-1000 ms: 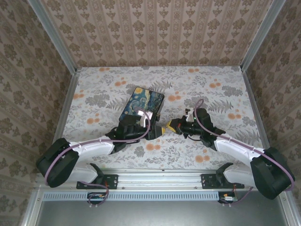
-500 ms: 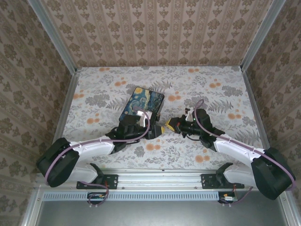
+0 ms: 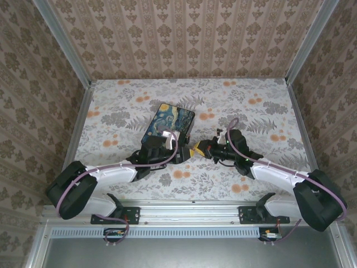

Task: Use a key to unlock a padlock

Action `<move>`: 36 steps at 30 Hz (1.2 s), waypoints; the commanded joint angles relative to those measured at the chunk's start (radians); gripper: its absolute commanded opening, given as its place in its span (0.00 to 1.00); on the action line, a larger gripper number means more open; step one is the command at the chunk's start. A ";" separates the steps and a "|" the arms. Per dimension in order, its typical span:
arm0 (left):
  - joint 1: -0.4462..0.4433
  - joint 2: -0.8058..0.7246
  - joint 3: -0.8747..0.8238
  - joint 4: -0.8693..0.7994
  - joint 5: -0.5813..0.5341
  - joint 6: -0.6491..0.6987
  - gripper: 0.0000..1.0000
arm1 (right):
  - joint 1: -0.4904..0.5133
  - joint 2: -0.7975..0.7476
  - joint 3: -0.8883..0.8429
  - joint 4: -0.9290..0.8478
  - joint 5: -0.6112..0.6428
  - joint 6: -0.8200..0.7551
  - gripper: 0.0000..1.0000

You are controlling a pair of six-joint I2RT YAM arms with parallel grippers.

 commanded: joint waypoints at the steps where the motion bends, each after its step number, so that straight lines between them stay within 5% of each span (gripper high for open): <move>1: 0.009 -0.005 -0.007 0.043 0.028 0.001 0.08 | 0.008 0.017 0.009 0.008 0.016 0.005 0.00; 8: 0.029 -0.033 -0.007 -0.031 0.054 0.043 0.00 | -0.002 -0.014 0.011 -0.096 0.038 -0.065 0.21; 14: 0.009 -0.073 0.097 -0.391 0.046 0.274 0.00 | -0.064 -0.087 0.026 -0.259 0.040 -0.132 0.31; 19: -0.068 -0.031 0.308 -0.759 -0.092 0.574 0.00 | -0.087 -0.137 0.109 -0.445 0.019 -0.188 0.36; 25: -0.134 0.045 0.489 -0.938 -0.374 0.901 0.00 | -0.094 -0.163 0.204 -0.633 -0.003 -0.187 0.40; 31: -0.154 0.102 0.594 -0.934 -0.571 1.165 0.00 | -0.161 -0.246 0.243 -0.728 -0.012 -0.192 0.44; 36: -0.217 0.116 0.555 -0.756 -0.745 1.409 0.00 | -0.192 -0.234 0.242 -0.666 -0.064 -0.144 0.41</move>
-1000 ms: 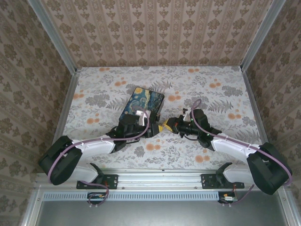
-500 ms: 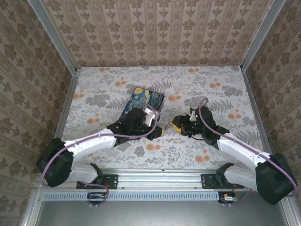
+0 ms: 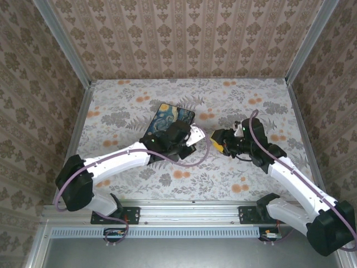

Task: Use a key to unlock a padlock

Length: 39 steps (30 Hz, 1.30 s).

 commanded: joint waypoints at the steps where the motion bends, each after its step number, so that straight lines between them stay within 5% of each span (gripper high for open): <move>1: -0.045 0.008 -0.019 0.132 -0.163 0.268 0.00 | -0.008 0.015 0.018 0.008 -0.051 0.045 0.40; 10: -0.064 -0.007 -0.201 0.496 -0.172 0.495 0.00 | -0.008 0.112 0.024 0.160 -0.089 0.125 0.30; 39: -0.065 -0.046 -0.223 0.484 -0.107 0.481 0.00 | -0.009 0.212 -0.019 0.248 -0.088 0.130 0.17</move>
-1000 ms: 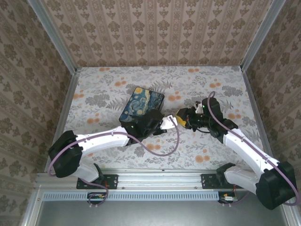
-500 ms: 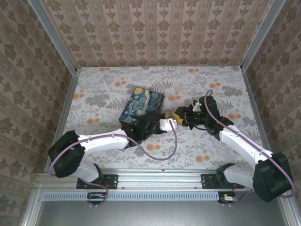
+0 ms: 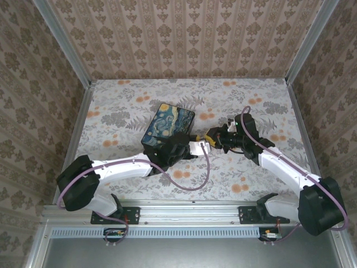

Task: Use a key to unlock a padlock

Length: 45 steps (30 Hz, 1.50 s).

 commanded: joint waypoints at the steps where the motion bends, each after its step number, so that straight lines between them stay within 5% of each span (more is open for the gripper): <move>1: -0.005 -0.042 -0.007 -0.004 0.026 0.007 0.00 | -0.004 0.010 -0.017 0.031 -0.015 0.000 0.15; 18: -0.002 -0.034 -0.002 -0.013 -0.002 -0.019 0.00 | -0.004 -0.007 -0.042 0.067 -0.017 -0.006 0.00; 25: 0.009 -0.052 0.059 -0.221 0.042 -0.194 0.48 | -0.027 -0.043 -0.071 0.085 0.051 0.005 0.00; 30: 0.068 -0.124 0.069 -0.330 0.228 -0.483 0.57 | -0.036 -0.038 -0.075 0.094 0.081 0.006 0.00; 36: 0.257 -0.199 0.068 -0.278 0.626 -1.127 0.58 | -0.038 -0.050 -0.099 0.134 0.091 0.002 0.00; 45: 0.314 -0.122 0.099 -0.194 0.725 -1.727 0.56 | -0.003 -0.042 -0.143 0.310 0.145 0.028 0.00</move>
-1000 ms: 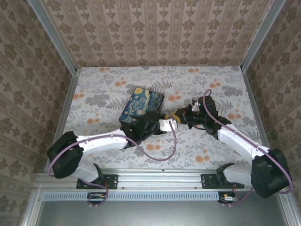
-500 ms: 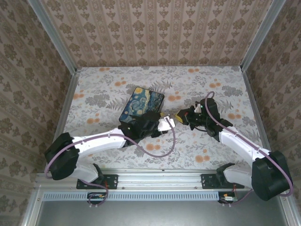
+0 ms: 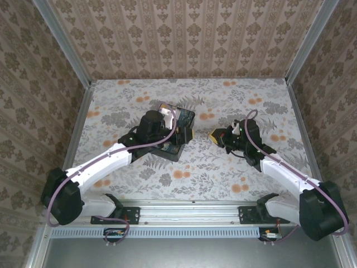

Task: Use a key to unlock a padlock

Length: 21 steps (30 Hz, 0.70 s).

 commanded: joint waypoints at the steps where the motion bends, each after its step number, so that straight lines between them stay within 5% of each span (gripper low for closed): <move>1: 0.008 0.041 0.014 0.055 0.066 -0.331 0.56 | 0.023 0.015 -0.016 0.127 0.036 0.032 0.00; 8: 0.013 0.081 -0.032 0.174 0.040 -0.505 0.56 | 0.084 0.043 0.007 0.171 0.065 0.054 0.00; 21: 0.046 0.091 -0.099 0.242 0.047 -0.566 0.51 | 0.121 0.064 0.010 0.228 0.081 0.096 0.00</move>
